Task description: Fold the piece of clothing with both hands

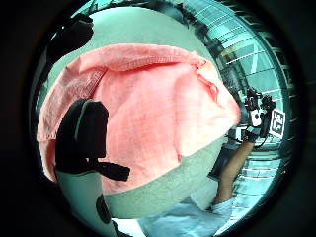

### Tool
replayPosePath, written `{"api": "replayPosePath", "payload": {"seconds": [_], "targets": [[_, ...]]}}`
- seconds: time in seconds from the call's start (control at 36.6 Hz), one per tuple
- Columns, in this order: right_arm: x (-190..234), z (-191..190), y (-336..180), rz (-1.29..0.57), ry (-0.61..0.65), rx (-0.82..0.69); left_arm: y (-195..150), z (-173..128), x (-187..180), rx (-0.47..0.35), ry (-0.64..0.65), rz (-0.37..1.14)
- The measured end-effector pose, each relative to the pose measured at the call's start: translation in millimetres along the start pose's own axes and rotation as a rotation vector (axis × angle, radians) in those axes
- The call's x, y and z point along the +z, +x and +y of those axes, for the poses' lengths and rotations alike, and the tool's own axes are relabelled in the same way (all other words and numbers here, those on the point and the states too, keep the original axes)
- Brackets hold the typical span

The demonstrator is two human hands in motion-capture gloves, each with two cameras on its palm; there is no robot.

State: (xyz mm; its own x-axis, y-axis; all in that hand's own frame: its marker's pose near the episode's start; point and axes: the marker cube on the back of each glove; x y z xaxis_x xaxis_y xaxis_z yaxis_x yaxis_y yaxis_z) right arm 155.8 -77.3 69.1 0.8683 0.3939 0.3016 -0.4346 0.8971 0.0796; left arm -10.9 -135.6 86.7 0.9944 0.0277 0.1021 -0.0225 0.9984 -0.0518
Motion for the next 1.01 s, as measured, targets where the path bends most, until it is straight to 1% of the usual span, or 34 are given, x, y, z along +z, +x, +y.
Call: {"api": "replayPosePath", "payload": {"seconds": [0.08,0.16,0.22,0.27,0.33,0.38,0.49,0.52,0.55,0.63,0.68,0.76,0.85,0.87,0.93,1.01], "targets": [[1,28,26,-0.058,-0.157,0.043,9,24,-18,0.002,-0.06,0.0],[5,43,42,0.054,-0.252,0.065,14,26,-8,0.013,-0.118,0.038],[-7,56,43,0.138,-0.289,0.077,14,26,1,0.013,-0.127,0.028],[-23,68,36,0.165,-0.326,0.057,14,29,8,0.009,-0.129,-0.007],[-25,71,31,0.158,-0.374,0.014,14,30,12,0.01,-0.118,-0.026],[-20,70,30,0.158,-0.436,-0.023,14,28,14,0.016,-0.093,-0.013],[-14,71,29,0.171,-0.549,-0.035,16,26,16,0.023,-0.083,0.032],[-13,70,27,0.167,-0.543,-0.042,15,26,16,0.019,-0.086,0.037],[-13,68,24,0.166,-0.51,-0.055,15,26,15,0.014,-0.087,0.042],[-19,58,16,0.238,-0.306,-0.086,12,26,9,0.007,-0.074,0.067],[-25,54,8,0.294,-0.18,-0.094,11,25,1,0.014,-0.042,0.107],[-18,41,-5,0.282,-0.064,-0.116,5,19,-5,0.018,0.006,0.199],[14,7,-8,0.218,0.011,-0.116,-9,1,9,0.015,0.019,0.297],[18,-1,-11,0.189,0.023,-0.111,-14,-2,8,0.013,0.023,0.321],[11,-6,-25,0.111,0.034,-0.102,-23,-4,-5,0.008,0.036,0.352],[-13,-4,-63,-0.058,0.031,-0.113,-40,1,-40,-0.011,0.064,0.36]]}}
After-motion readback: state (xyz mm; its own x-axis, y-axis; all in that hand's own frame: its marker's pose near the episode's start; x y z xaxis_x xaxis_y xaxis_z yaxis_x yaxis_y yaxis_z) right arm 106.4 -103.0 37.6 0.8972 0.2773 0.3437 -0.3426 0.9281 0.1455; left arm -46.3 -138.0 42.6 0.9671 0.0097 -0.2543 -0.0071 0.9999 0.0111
